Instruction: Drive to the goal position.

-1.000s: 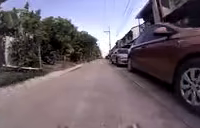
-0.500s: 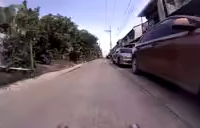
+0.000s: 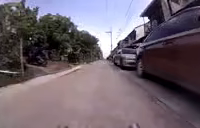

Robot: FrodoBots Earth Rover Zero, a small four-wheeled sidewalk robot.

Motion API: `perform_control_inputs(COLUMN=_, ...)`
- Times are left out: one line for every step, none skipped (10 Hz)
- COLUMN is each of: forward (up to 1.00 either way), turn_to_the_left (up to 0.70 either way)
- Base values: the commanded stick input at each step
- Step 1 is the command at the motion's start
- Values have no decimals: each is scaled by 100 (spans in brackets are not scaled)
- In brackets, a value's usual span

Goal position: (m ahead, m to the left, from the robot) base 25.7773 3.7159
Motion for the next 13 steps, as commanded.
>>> perform_control_inputs(forward=100, turn_to_the_left=2)
perform_control_inputs(forward=100, turn_to_the_left=2)
perform_control_inputs(forward=100, turn_to_the_left=2)
perform_control_inputs(forward=100, turn_to_the_left=2)
perform_control_inputs(forward=100, turn_to_the_left=2)
perform_control_inputs(forward=100, turn_to_the_left=2)
perform_control_inputs(forward=100, turn_to_the_left=2)
perform_control_inputs(forward=100, turn_to_the_left=2)
perform_control_inputs(forward=100, turn_to_the_left=2)
perform_control_inputs(forward=100, turn_to_the_left=2)
perform_control_inputs(forward=100, turn_to_the_left=2)
perform_control_inputs(forward=100, turn_to_the_left=2)
perform_control_inputs(forward=100, turn_to_the_left=2)
